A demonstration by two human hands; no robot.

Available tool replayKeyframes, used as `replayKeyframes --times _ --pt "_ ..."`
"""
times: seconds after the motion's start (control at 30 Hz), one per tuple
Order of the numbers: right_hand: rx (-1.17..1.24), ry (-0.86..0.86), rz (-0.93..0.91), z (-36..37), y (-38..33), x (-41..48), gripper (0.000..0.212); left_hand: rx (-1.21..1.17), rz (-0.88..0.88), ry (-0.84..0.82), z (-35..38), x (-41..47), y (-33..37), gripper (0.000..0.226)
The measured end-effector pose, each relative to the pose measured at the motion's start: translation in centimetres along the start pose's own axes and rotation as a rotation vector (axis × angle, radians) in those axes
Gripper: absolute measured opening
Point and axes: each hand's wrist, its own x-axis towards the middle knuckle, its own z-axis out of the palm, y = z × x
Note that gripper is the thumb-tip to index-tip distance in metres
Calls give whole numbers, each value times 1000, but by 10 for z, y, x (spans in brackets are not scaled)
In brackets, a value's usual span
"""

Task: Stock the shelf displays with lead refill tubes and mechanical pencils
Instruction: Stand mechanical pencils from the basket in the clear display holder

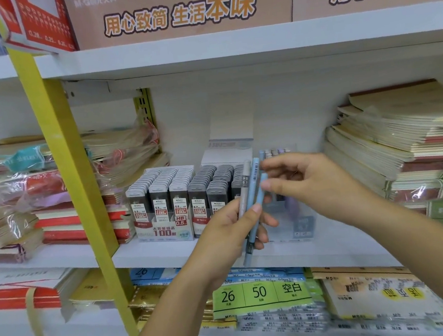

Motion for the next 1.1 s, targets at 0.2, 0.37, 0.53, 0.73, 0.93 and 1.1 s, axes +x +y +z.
replayKeyframes --times 0.2,0.37,0.53,0.73,0.93,1.1 --pt "252 162 -1 -4 2 -8 17 -6 -47 -49 -10 -9 5 29" --pt "244 94 75 -20 5 -19 14 -80 -116 45 -33 -20 3 21" --pt "-381 -235 45 -15 -2 -21 12 25 -30 161 -35 -15 16 9" --pt "-356 -208 -63 11 -13 -10 20 215 56 194 -29 -5 32 17" --pt "-94 -91 -24 0 -23 2 39 113 65 246 -25 0 32 20" --pt "227 48 -54 -16 -34 29 36 110 -6 283 -32 -1 22 18"
